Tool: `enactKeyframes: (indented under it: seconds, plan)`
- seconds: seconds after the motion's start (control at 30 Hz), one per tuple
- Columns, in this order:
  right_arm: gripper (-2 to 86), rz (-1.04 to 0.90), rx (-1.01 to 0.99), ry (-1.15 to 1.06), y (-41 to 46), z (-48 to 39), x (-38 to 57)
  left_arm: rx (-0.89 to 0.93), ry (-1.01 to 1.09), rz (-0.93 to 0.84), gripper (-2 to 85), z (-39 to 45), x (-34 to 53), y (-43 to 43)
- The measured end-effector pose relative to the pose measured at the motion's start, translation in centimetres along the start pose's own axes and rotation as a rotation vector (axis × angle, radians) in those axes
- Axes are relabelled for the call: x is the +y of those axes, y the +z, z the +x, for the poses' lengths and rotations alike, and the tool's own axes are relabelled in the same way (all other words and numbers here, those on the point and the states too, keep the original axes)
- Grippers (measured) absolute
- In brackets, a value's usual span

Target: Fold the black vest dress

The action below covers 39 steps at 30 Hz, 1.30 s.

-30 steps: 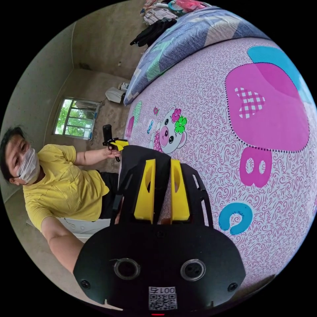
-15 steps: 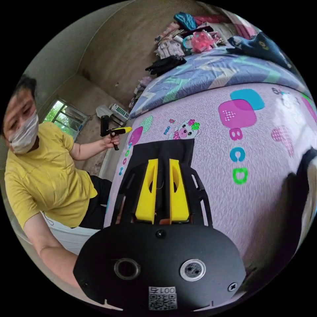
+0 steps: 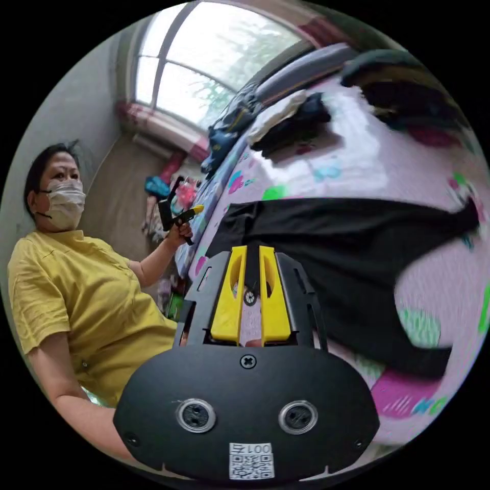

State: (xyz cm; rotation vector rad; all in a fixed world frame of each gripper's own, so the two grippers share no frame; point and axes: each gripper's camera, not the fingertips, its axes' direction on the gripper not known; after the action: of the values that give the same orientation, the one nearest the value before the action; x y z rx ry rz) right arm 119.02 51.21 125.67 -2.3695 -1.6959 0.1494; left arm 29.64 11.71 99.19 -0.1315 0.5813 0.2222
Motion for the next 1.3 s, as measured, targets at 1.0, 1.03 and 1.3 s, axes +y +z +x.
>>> enactKeyframes:
  seconds: [1.0, 1.03, 1.3]
  plan:
    - [8.6, 0.811, -0.038, 0.773, -19.4, 10.9, 26.8, 0.240, 0.527, -0.819, 7.4, 17.3, -23.8, 56.4]
    - [8.6, 0.814, -0.041, 0.778, -19.5, 10.8, 26.8, 0.236, 0.533, -0.834, 7.3, 17.5, -23.7, 57.5]
    - [5.1, 0.883, -0.093, 0.826, -19.3, 10.6, 28.2, 0.286, 0.560, -0.866, 2.8, 18.6, -23.6, 60.7]
